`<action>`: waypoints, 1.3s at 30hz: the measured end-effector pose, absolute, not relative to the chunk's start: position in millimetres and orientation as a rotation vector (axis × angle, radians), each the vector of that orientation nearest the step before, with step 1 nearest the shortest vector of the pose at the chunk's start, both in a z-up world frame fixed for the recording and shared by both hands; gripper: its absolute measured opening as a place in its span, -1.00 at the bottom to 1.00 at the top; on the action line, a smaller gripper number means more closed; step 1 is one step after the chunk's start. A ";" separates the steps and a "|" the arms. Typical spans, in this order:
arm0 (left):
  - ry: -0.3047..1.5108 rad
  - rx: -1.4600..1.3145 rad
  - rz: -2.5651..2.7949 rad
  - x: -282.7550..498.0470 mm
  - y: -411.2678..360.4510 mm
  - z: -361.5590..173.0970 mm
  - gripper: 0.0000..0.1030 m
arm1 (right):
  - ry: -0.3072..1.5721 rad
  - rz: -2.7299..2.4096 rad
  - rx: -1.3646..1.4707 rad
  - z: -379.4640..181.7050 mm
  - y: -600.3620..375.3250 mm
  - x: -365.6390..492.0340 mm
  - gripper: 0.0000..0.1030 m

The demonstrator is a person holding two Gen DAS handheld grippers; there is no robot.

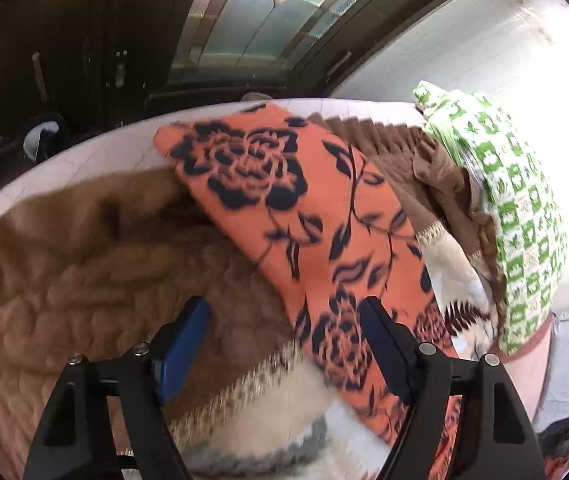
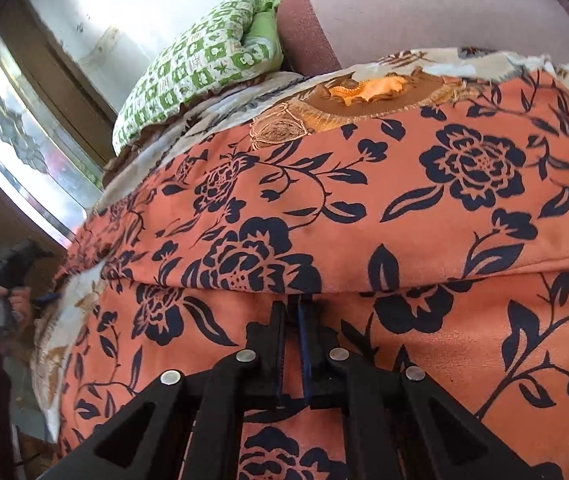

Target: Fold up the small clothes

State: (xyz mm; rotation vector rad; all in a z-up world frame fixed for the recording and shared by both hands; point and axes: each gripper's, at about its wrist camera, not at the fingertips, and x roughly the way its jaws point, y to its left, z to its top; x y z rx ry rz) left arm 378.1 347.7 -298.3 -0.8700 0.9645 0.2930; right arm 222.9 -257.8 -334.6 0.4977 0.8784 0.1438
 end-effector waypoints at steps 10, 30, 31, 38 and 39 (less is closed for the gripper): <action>0.876 -0.941 0.300 404.2 363.3 -310.9 -0.86 | 0.862 0.179 0.567 -339.0 -262.9 224.2 -0.82; 0.622 -0.090 -0.286 352.5 25.5 -79.0 -0.91 | 0.607 -0.005 0.687 -257.3 -392.4 142.5 -0.83; 0.627 -0.058 -0.317 350.0 -0.1 -78.0 -0.91 | 0.589 -0.031 0.699 -254.1 -405.6 133.5 -0.83; 0.742 0.072 -0.539 305.6 -165.9 -122.4 -0.91 | 0.533 -0.156 0.779 -254.3 -475.1 83.5 -0.80; 0.769 0.078 -0.561 300.7 -185.2 -135.7 -0.91 | 0.535 -0.163 0.791 -255.8 -481.4 80.0 -0.80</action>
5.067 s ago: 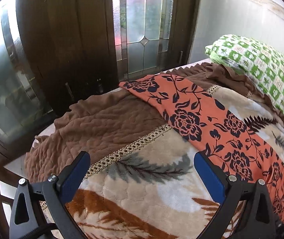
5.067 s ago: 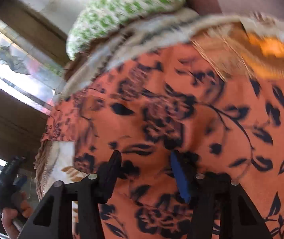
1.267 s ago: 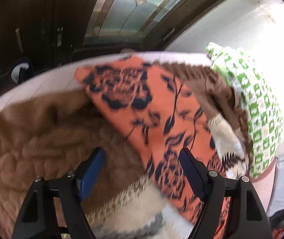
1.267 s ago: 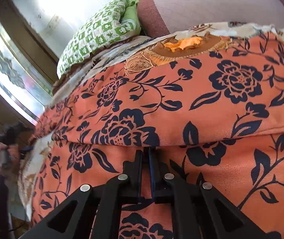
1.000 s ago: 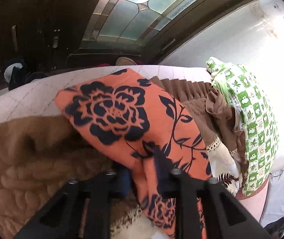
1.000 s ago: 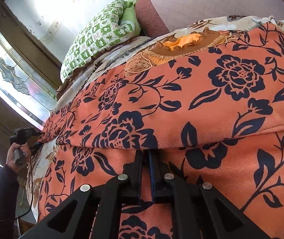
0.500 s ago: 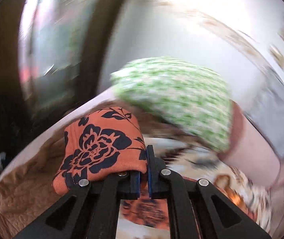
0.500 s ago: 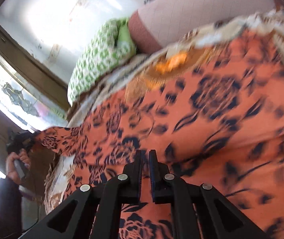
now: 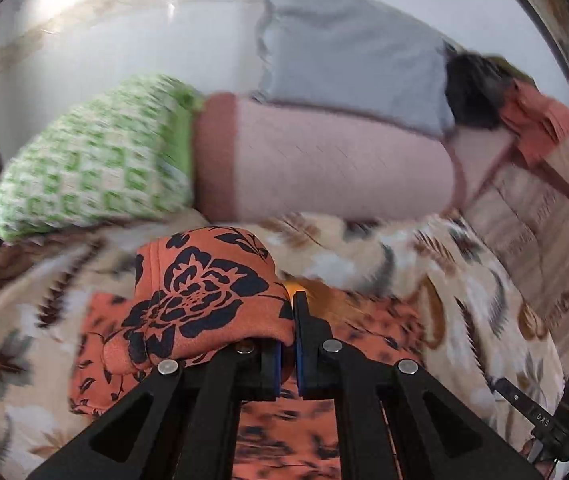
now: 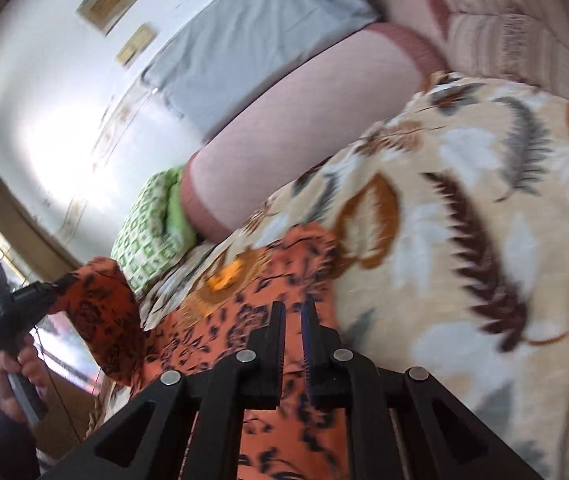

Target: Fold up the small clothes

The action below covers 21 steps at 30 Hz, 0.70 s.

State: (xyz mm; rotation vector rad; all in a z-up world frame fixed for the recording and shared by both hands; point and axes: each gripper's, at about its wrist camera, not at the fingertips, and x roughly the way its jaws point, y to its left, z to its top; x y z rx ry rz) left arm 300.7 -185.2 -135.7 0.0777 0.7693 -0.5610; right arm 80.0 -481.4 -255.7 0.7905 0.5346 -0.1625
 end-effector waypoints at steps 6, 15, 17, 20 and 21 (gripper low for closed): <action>0.905 0.181 -0.682 272.6 -248.9 -202.5 -0.29 | 0.588 -0.155 0.798 -255.2 -494.1 79.5 -0.80; 0.752 -0.132 -0.581 285.1 -107.0 -171.7 0.62 | 0.652 -0.061 0.777 -254.9 -455.3 122.8 0.44; 0.773 -0.168 -0.430 297.7 -68.4 -187.5 0.62 | 0.687 -0.023 0.751 -252.3 -436.4 141.5 0.45; 0.819 -0.226 -0.241 315.3 -23.9 -213.8 0.62 | 0.721 -0.010 0.686 -242.1 -404.5 166.8 0.44; 0.828 -0.243 -0.191 319.0 -10.7 -220.9 0.62 | 0.738 -0.023 0.647 -239.2 -392.2 175.3 0.44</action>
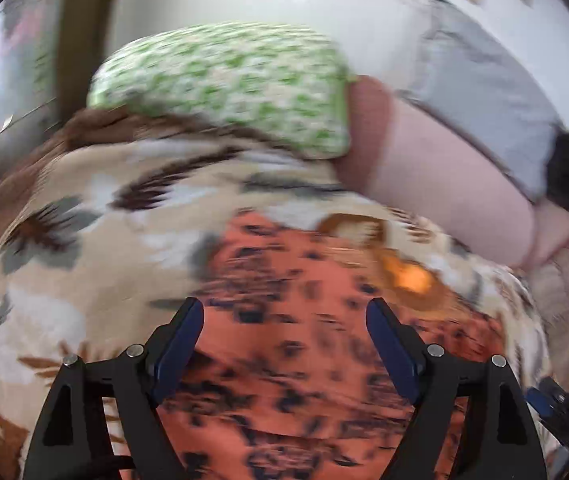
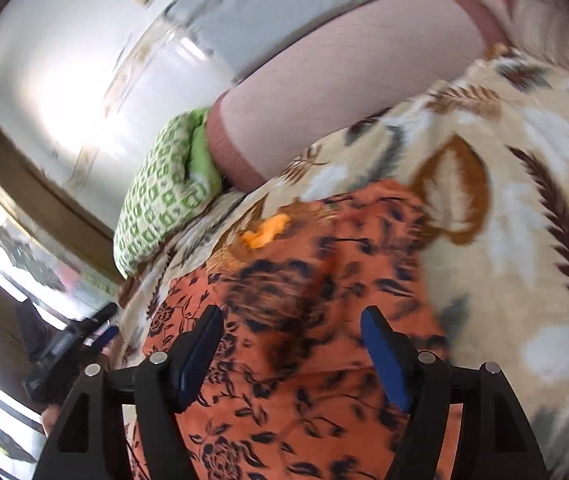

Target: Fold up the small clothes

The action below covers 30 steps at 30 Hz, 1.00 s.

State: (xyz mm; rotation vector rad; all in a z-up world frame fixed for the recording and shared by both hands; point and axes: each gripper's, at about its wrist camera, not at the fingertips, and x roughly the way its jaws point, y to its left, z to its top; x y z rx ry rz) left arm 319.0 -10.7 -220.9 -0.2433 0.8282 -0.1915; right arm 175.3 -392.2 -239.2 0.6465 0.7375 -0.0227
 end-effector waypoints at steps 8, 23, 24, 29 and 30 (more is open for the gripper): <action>0.837 -0.344 -0.074 352.0 37.9 -246.9 0.62 | 0.888 -0.274 0.484 -259.9 -351.0 206.3 0.44; 0.946 -0.411 -0.267 379.4 35.4 -282.7 -0.72 | 0.850 -0.281 0.636 -273.9 -432.7 214.3 -0.08; 0.946 -0.400 -0.269 379.2 33.5 -282.2 -0.72 | 0.874 -0.289 0.631 -278.7 -432.6 220.3 -0.09; 0.959 -0.371 -0.258 381.2 28.8 -283.7 -0.68 | 0.992 -0.281 0.594 -305.2 -425.3 243.3 -0.50; 0.958 -0.366 -0.260 380.7 29.4 -283.8 -0.68 | 0.999 -0.277 0.578 -305.3 -422.9 244.0 -0.68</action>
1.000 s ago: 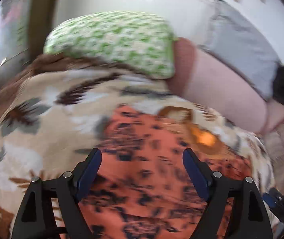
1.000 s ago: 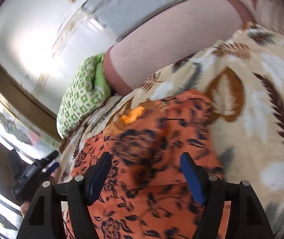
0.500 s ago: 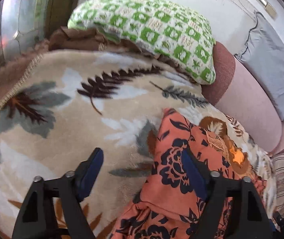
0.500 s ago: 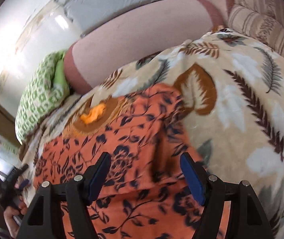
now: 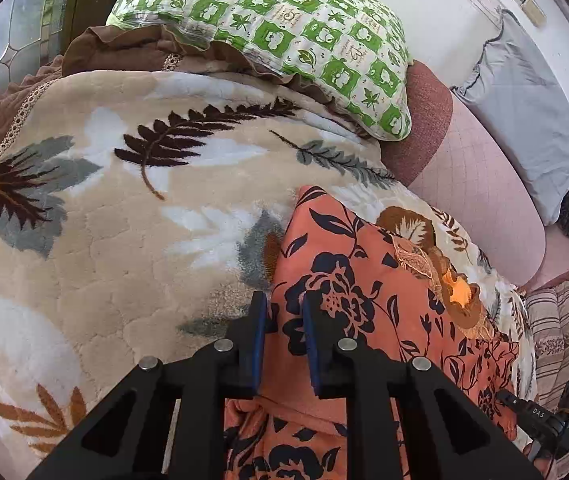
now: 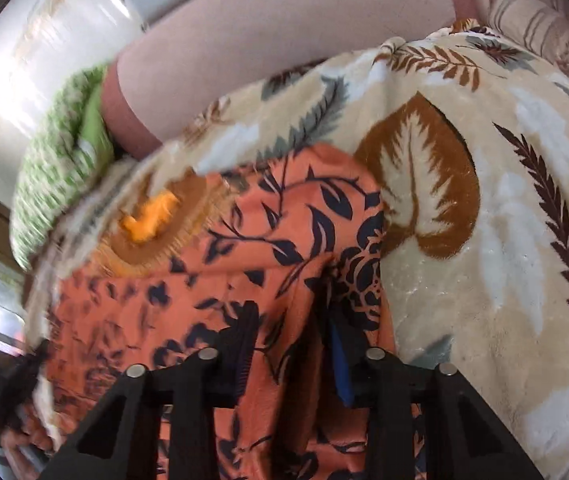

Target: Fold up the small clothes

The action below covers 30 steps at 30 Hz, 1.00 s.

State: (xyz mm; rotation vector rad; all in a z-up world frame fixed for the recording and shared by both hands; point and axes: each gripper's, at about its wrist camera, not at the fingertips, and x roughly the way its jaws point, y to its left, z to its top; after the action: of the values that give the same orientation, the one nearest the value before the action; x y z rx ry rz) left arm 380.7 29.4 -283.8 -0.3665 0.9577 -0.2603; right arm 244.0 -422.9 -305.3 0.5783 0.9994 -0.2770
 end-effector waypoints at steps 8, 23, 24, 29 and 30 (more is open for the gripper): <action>0.897 -0.357 -0.196 373.2 40.3 -271.5 -1.00 | 0.900 -0.251 0.403 -247.9 -394.9 235.8 -0.87; 0.831 -0.250 -0.197 364.9 28.0 -246.0 0.33 | 0.964 -0.295 0.479 -298.3 -436.6 267.1 -0.78; 0.818 -0.230 -0.207 362.3 18.8 -244.0 0.39 | 0.964 -0.305 0.506 -292.5 -438.7 262.7 -0.77; 0.813 -0.067 -0.271 348.7 -27.3 -247.9 0.39 | 0.838 -0.306 0.495 -240.3 -431.1 233.7 -0.77; 0.839 -0.016 -0.257 348.9 -34.1 -255.8 0.39 | 0.827 -0.279 0.481 -232.1 -424.6 232.0 -0.77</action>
State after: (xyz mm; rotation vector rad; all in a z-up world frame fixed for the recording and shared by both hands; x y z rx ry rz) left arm 348.9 -34.1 -255.8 -0.0157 0.8395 -0.2566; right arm 232.0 -424.6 -232.1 0.4812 0.8268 -0.2788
